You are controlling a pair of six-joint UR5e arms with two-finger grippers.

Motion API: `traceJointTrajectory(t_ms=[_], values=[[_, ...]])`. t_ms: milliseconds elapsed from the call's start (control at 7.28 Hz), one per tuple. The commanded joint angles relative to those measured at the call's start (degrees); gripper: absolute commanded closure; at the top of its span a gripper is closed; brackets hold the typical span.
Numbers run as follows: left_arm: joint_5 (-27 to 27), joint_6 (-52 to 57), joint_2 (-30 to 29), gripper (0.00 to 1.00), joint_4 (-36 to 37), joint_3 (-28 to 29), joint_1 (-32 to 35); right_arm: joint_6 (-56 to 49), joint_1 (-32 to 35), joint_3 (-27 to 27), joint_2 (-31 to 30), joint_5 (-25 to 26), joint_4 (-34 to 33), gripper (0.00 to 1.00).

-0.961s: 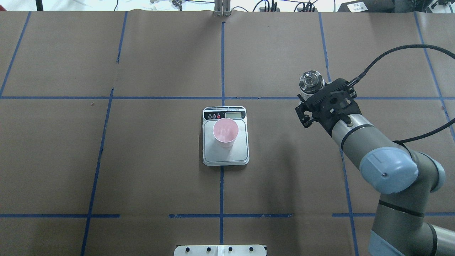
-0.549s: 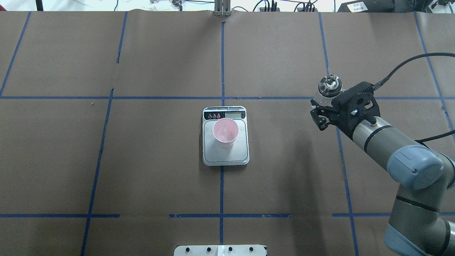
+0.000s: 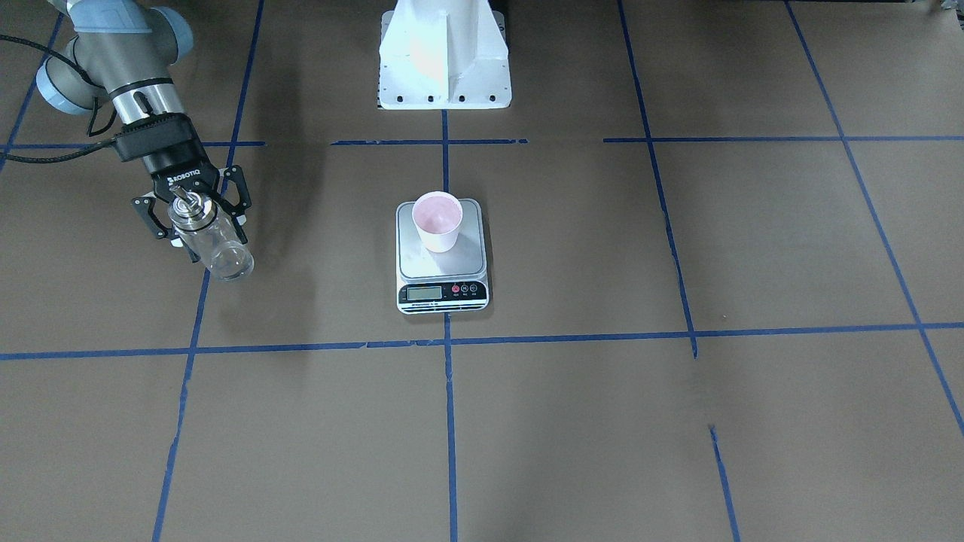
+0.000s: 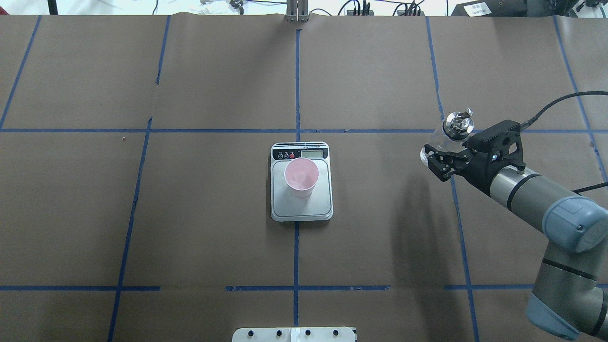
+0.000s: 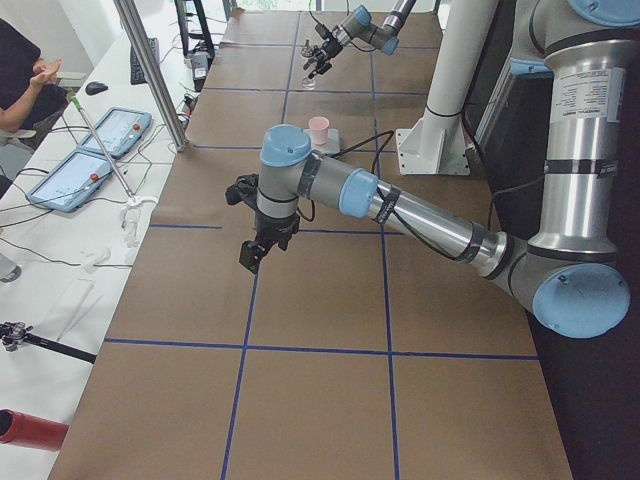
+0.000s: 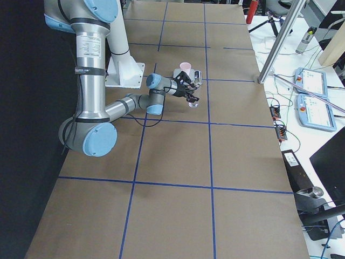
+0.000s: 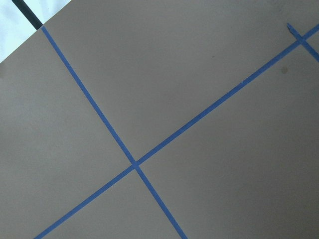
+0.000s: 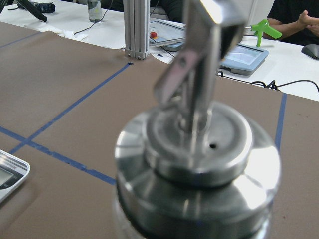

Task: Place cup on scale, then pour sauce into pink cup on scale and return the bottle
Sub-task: 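Carry the bottle back to its starting spot with the right gripper, then lower the bottle onto the table with the right gripper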

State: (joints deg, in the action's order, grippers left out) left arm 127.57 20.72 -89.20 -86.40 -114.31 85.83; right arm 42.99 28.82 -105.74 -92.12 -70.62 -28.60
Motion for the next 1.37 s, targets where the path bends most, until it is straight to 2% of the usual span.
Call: traceJointTrajectory(t_ms=[0,412,687,1236], values=[[-0.04,-0.07,-0.1,0.0,0.09,0.05,0.04,0.6,0.53,0.53,-1.31,-0.92,0.21,1.0],[-0.04,-0.07,-0.19,0.0,0.09,-0.12,0.04,4.28,2.02,2.72,-0.79,-3.38,0.3,1.0],[-0.04,-0.07,-0.28,0.0,0.0,-0.13,0.12,5.52,5.26,4.66,-0.34,-9.6,0.47,1.0],[-0.3,-2.35,-0.8,0.0,0.0,-1.01,0.12,5.52,5.28,6.68,-0.17,-9.62,0.56,1.0]])
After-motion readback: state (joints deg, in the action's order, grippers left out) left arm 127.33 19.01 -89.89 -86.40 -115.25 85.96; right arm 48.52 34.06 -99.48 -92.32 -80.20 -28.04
